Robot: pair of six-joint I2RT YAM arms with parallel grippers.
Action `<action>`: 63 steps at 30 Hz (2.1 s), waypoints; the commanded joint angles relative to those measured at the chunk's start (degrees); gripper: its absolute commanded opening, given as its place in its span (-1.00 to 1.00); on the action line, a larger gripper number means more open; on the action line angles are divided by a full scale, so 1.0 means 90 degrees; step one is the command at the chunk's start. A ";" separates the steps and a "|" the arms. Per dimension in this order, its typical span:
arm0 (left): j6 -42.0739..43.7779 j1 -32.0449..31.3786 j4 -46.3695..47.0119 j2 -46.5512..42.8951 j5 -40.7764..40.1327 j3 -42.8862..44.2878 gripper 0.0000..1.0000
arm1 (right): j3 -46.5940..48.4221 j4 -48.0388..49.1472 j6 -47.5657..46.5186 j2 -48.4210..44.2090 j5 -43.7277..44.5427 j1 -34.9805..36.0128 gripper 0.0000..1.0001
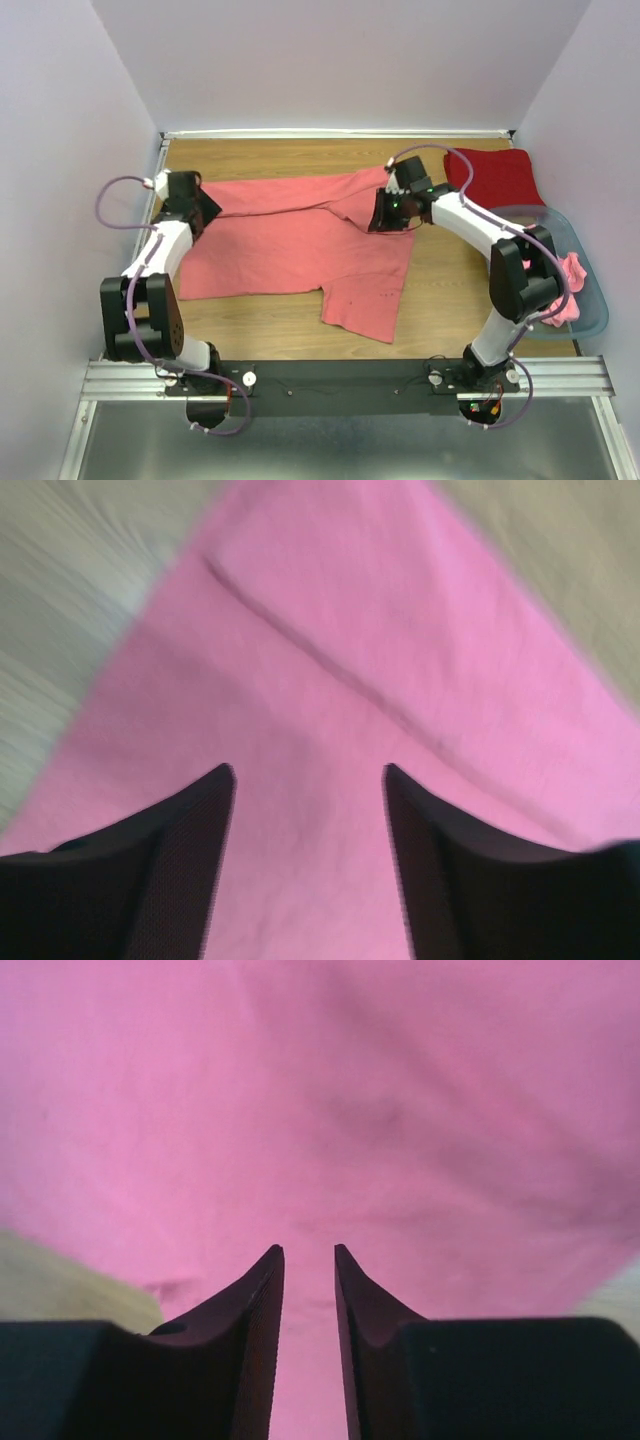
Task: Fold and stack the t-shirts
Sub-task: Fold the tshirt
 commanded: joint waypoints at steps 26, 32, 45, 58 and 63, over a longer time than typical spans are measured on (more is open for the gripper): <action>-0.3597 -0.3146 -0.0686 -0.2886 0.1341 -0.3484 0.21 | -0.3284 -0.1404 0.1585 -0.2889 0.1048 0.0041 0.28; -0.1735 -0.2388 -0.0641 -0.3006 -0.0125 -0.2235 0.48 | -0.1818 -0.1346 0.0483 -0.2617 0.1975 -0.0289 0.31; 0.0776 0.0496 0.1315 0.0625 0.1106 0.0245 0.61 | 0.0371 0.0391 -0.0557 0.0038 -0.0950 -0.2859 0.24; 0.0925 0.0496 0.1393 0.2442 0.2053 0.1487 0.37 | 0.1279 0.1076 -0.0252 0.1631 -0.1491 -0.2899 0.07; 0.0885 0.0486 0.1433 0.2756 0.2385 0.1575 0.47 | 0.1562 0.1105 -0.0213 0.2149 -0.1899 -0.2899 0.07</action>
